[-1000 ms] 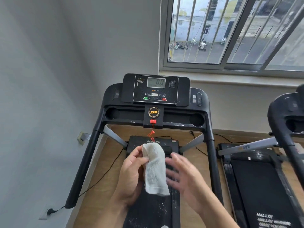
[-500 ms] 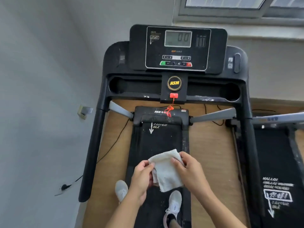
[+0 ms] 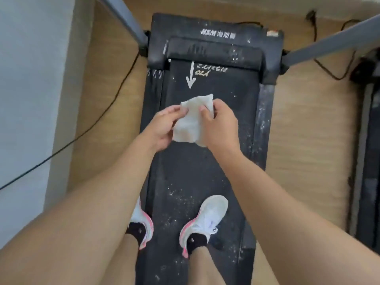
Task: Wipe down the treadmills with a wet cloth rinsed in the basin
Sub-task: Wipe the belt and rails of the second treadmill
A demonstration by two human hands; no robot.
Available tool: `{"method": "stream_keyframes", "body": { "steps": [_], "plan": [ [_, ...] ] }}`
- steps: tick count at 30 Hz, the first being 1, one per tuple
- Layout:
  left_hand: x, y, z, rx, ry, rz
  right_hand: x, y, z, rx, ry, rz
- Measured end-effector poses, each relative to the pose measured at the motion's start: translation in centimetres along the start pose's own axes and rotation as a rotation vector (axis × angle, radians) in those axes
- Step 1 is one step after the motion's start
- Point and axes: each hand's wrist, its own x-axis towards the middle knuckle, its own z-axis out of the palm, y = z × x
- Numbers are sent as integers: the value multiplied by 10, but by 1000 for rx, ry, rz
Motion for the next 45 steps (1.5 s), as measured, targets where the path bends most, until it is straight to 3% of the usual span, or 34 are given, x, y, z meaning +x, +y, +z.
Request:
{"method": "stream_keyframes", "body": {
  "steps": [2,5,8,10,12,16,20,21,24,28,33,39,45],
  "plan": [
    [55,-53,-21,44,10,-15,35,53,26,-90,-19,-28],
    [110,-123,-56,347,245,28,80,111,52,-252,-84,-56],
    [161,-161,-108,922,537,343,133,131,67,-418,-115,-157],
    [196,-159,-135,1161,650,566,177,124,78,-489,-54,-303],
    [227,-148,-152,1279,667,600,221,108,94,-557,17,-462],
    [261,-150,-183,1540,549,623,272,99,145,-896,71,-697],
    [269,-160,-192,1554,544,673,251,160,197,-1187,-273,-517],
    [270,-160,-191,1544,546,681,241,174,204,-1192,-262,-520],
    [269,-158,-192,1510,525,706,233,193,216,-961,-65,-749],
    [270,-154,-189,1488,516,704,272,190,234,-769,-108,-751],
    [270,-153,-189,1481,506,708,318,209,251,-1062,-157,-840],
    [267,-151,-189,1501,501,712,411,150,244,-1104,-46,-862],
    [264,-150,-187,1523,501,697,450,136,218,-1207,-123,-1024]
  ]
}}
